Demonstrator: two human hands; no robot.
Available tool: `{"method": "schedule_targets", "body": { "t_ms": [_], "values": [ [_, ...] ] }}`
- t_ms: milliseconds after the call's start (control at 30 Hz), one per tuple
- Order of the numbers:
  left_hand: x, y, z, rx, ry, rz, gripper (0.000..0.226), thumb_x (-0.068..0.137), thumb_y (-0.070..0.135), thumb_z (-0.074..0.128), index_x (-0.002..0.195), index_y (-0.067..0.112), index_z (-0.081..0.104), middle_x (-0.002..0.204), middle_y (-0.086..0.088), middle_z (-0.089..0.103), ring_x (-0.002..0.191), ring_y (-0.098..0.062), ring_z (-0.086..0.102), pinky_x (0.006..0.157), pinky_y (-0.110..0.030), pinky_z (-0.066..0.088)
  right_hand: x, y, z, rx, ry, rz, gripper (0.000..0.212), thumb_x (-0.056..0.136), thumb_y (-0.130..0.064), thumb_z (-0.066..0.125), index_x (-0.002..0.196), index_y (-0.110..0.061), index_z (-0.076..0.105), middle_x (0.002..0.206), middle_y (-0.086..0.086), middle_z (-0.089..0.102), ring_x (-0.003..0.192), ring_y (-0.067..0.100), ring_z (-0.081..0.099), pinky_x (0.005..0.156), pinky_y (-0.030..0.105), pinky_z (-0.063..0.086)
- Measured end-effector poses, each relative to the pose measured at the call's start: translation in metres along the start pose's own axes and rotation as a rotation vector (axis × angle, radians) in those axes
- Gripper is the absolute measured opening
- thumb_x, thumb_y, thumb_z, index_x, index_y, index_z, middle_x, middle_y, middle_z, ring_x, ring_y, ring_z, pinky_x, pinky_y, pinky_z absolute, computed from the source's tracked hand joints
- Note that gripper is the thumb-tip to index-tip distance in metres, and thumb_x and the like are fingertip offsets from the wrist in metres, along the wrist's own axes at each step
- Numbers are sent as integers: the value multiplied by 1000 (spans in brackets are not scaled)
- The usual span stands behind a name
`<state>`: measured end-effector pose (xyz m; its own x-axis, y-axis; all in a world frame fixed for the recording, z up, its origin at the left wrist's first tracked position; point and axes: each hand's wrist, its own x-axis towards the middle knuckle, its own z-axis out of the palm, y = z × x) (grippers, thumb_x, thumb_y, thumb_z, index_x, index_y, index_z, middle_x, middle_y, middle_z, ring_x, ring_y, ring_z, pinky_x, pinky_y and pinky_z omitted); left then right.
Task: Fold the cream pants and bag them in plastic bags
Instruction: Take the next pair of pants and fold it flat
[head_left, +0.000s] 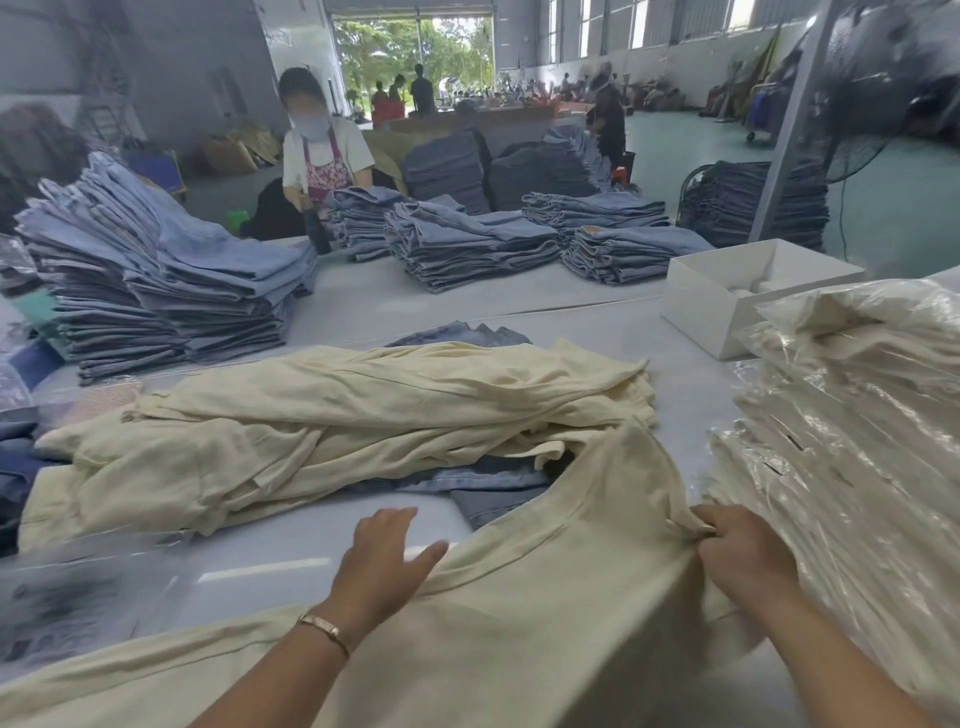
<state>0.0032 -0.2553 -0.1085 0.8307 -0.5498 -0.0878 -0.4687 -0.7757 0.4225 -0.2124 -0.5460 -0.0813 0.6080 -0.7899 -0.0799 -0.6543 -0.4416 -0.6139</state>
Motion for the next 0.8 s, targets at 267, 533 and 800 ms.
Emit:
{"method": "schedule_targets", "body": {
  "t_ms": [267, 533, 800],
  "values": [
    [47, 162, -3, -414, -126, 463, 86, 78, 42, 76, 149, 30, 30, 151, 8, 33, 138, -8, 28, 113, -27, 24, -42, -10, -76, 169, 382, -192, 41, 60, -14, 45, 81, -32, 75, 83, -12, 67, 91, 24, 61, 71, 30, 42],
    [68, 270, 37, -665, -367, 271, 30, 100, 31, 47, 89, 11, 66, 87, -4, 61, 76, -13, 58, 70, -24, 46, -58, -1, -108, -161, 395, -390, 24, 79, -25, 65, 96, -42, 67, 81, -10, 59, 73, 17, 62, 55, 30, 45],
    [76, 268, 46, -919, -560, 272, 40, 98, 51, 41, 121, 30, 66, 123, 4, 66, 115, -14, 61, 91, -28, 52, -42, 0, -125, 53, 264, -412, 32, 87, -48, 58, 85, -16, 63, 60, -1, 53, 59, 15, 52, 60, 38, 47]
  ]
}}
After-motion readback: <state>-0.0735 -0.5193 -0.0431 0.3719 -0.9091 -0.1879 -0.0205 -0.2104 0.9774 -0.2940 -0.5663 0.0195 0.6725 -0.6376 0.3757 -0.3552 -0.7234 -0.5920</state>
